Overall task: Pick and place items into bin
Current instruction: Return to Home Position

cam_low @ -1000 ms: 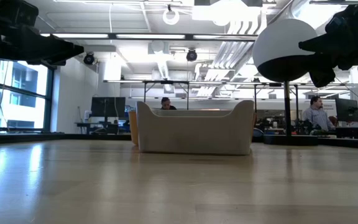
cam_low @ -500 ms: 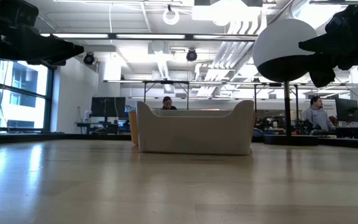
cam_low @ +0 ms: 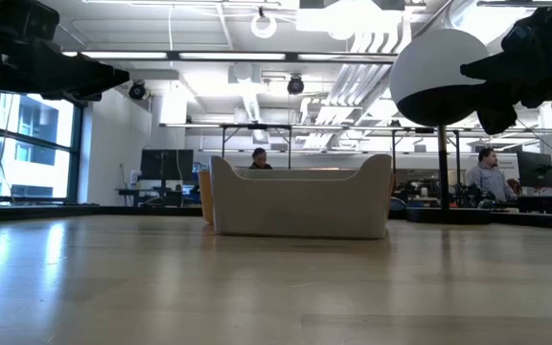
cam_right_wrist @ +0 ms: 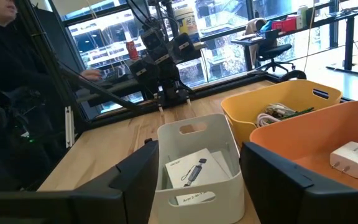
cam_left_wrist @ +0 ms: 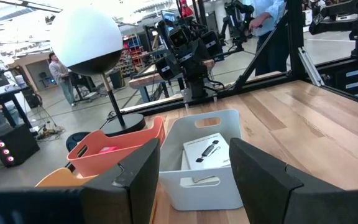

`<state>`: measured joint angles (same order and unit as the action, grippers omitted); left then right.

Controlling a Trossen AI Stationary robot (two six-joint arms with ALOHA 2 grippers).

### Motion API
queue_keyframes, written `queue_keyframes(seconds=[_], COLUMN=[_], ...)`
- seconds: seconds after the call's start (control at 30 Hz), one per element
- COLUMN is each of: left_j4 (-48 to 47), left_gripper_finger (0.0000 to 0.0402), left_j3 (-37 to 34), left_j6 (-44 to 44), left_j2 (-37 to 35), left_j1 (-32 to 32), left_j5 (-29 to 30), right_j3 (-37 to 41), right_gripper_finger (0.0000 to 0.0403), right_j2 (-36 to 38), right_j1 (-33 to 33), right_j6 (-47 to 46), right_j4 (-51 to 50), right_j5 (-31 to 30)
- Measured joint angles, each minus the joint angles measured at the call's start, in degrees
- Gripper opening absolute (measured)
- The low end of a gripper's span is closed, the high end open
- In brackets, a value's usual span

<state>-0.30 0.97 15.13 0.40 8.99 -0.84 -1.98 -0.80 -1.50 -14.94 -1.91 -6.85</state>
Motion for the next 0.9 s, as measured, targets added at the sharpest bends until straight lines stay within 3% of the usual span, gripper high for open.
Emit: queue_keyframes(seconds=[0.9], left_j4=[0.0], left_gripper_finger=[0.0182], left_j3=[0.0], left_j6=[0.0], left_j2=[0.0], left_j1=[0.0], left_j5=[0.0], right_j3=[0.0], right_gripper_finger=[0.0216], right_j2=[0.0], right_j1=[0.0], right_j6=[0.0], right_j4=[0.0], right_j5=[0.0])
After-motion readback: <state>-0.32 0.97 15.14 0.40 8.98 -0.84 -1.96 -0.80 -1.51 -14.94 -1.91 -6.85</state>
